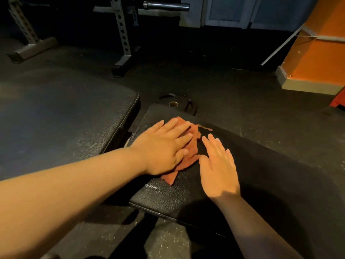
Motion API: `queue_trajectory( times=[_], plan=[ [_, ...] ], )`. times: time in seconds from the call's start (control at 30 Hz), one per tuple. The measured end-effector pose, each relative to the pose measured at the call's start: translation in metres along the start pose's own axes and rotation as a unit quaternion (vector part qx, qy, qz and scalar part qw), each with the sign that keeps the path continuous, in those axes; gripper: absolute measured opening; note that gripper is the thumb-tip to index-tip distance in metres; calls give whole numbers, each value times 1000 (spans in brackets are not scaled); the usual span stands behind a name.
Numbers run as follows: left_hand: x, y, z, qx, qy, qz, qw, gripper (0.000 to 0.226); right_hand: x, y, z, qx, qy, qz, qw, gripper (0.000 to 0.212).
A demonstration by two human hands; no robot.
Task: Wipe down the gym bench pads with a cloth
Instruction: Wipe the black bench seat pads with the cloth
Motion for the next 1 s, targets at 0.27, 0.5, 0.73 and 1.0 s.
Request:
queue_trajectory(
  times=[0.27,0.5,0.73,1.0],
  plan=[
    [0,13,53,-91,-9,21,996,64,2,1,0,-4,-25,12,1000,54],
    [-2,-1,-80,31,-20,-9,999,65,1,4,-3,-4,-34,22,999,54],
    [3,12,-90,-29,-18,-19,999,62,1,2,-4,-10,-36,19,999,52],
    [9,-1,-117,-50,-70,-44,995,60,2,0,-7,-18,-31,-1,999,51]
  ],
)
Point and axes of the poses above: each hand's wrist, its own z-axis towards the middle knuckle, its own x-axis out of the palm, y = z × x, the point moved 1 cm from there along z, towards the middle knuckle, and after that the axes turned 8 degrees about -x, right-handed, at the moved point
